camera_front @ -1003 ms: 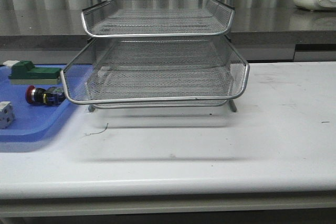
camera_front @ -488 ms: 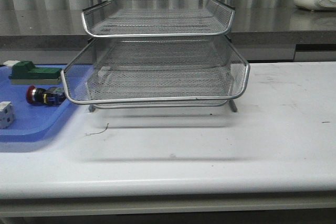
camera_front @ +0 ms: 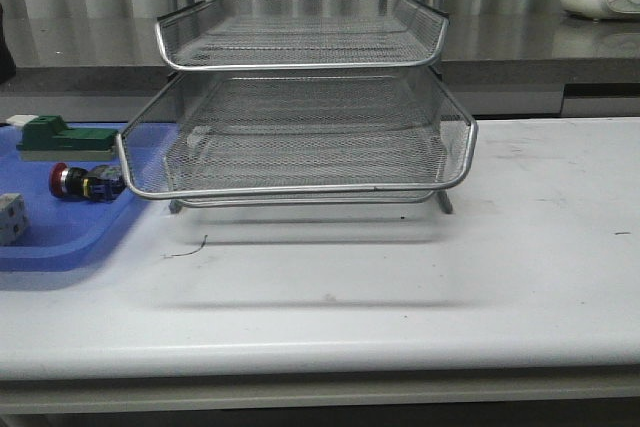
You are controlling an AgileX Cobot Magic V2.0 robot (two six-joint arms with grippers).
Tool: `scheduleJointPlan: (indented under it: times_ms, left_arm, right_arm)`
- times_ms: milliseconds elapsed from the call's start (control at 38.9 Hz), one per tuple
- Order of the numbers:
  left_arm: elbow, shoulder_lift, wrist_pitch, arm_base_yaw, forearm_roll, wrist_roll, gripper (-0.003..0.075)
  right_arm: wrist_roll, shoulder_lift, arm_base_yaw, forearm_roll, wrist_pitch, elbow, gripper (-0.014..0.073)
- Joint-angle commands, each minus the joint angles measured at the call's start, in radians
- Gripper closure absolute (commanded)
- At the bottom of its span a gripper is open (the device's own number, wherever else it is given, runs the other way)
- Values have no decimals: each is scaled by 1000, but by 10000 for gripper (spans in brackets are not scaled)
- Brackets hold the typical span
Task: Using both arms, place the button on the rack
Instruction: 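Lower the left gripper onto the red push button and grasp it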
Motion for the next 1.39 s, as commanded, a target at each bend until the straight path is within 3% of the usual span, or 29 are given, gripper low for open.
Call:
scheduleJointPlan:
  times_ms: [0,257,463,694,1363]
  left_arm:
    - [-120,53,24,-1,-49,44,91]
    - [-413,342,210,-11,-129,160,91]
    - [-537,466,255,-24,-134,162,91]
    - [-550,498,265,-70,-128,184,91]
    - [-601,582,284,-71,-128,184,91]
  right_arm:
    - [-4,9,1,-1,-88,-26,655]
    - [-4,9,1,-1,-88,-26,655]
    - [-4,9,1,-1,-88,-26,655]
    - [-4,9,1,-1,-88,-26,655]
    - [-4,9,1,-1,-88,-26,655]
